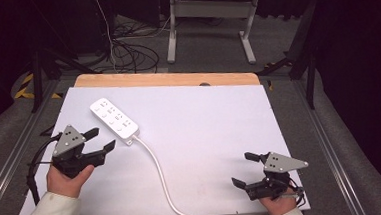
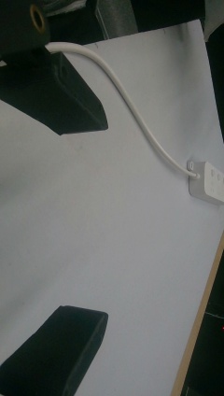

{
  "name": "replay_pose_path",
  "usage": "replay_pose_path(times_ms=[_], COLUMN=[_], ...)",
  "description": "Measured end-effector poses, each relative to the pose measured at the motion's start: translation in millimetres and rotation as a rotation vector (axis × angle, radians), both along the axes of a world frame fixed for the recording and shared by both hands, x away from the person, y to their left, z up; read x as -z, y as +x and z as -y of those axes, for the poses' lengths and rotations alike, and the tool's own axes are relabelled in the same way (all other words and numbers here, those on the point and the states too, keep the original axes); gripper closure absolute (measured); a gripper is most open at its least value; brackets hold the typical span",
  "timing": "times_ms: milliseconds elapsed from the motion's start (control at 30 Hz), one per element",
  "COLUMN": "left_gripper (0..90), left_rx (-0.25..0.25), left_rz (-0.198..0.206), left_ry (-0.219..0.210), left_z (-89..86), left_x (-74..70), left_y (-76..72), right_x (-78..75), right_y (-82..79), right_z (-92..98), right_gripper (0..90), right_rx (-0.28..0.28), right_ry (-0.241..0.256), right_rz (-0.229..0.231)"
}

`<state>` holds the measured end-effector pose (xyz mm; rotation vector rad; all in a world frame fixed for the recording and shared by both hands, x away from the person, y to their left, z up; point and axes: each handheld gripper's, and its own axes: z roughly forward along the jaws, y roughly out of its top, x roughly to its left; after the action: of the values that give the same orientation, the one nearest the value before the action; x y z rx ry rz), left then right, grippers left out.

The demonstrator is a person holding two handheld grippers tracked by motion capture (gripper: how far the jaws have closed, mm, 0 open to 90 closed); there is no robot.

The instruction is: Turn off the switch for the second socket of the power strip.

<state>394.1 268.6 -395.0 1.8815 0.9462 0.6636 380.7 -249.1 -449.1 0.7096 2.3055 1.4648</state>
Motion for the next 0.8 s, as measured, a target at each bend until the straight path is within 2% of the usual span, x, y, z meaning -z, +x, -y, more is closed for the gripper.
replay_pose_path(times_ms=[100,333,400,433,467,500,633,667,700,800], left_gripper=[35.3,37.4,43.2,50.3,50.3,60.9,83.8,83.8,89.6,89.8], left_rx=[0.0,-0.019,-0.038,-0.048,-0.048,-0.056,-0.065,-0.062,-0.065,-0.06], left_rz=[-0.018,-0.019,-0.015,-0.01,-0.012,-0.011,-0.035,-0.04,-0.048,-0.07], left_ry=[0.006,-0.001,0.016,0.028,0.032,0.032,0.013,0.02,0.018,0.003], left_z=[-1.5,-1.6,0.1,0.7,0.8,0.4,-1.1,-1.9,-1.9,-3.1], left_x=[-1.3,-6.5,-5.9,-5.7,-5.7,-6.2,-6.9,-7.2,-6.8,-6.2], left_y=[6.6,17.0,16.5,17.1,17.6,20.1,26.6,29.8,32.2,38.7], right_x=[0.2,0.4,0.4,0.5,0.5,0.6,0.7,0.8,0.6,0.8], right_y=[0.2,0.6,0.5,0.5,0.5,0.6,0.6,0.5,0.4,0.6], right_z=[-0.3,-0.8,-0.7,-0.6,-0.6,-1.1,-1.8,-1.8,-1.5,-1.2], right_gripper=[7.9,7.9,7.9,7.9,7.9,8.0,7.9,7.9,7.9,7.9], right_rx=[-0.002,-0.002,-0.002,-0.002,-0.002,-0.003,-0.006,-0.008,-0.007,-0.008], right_ry=[0.0,-0.003,0.001,0.0,0.0,0.001,-0.002,0.0,0.0,0.001], right_rz=[0.0,-0.001,-0.002,-0.003,-0.003,-0.005,-0.006,-0.005,-0.006,-0.007])
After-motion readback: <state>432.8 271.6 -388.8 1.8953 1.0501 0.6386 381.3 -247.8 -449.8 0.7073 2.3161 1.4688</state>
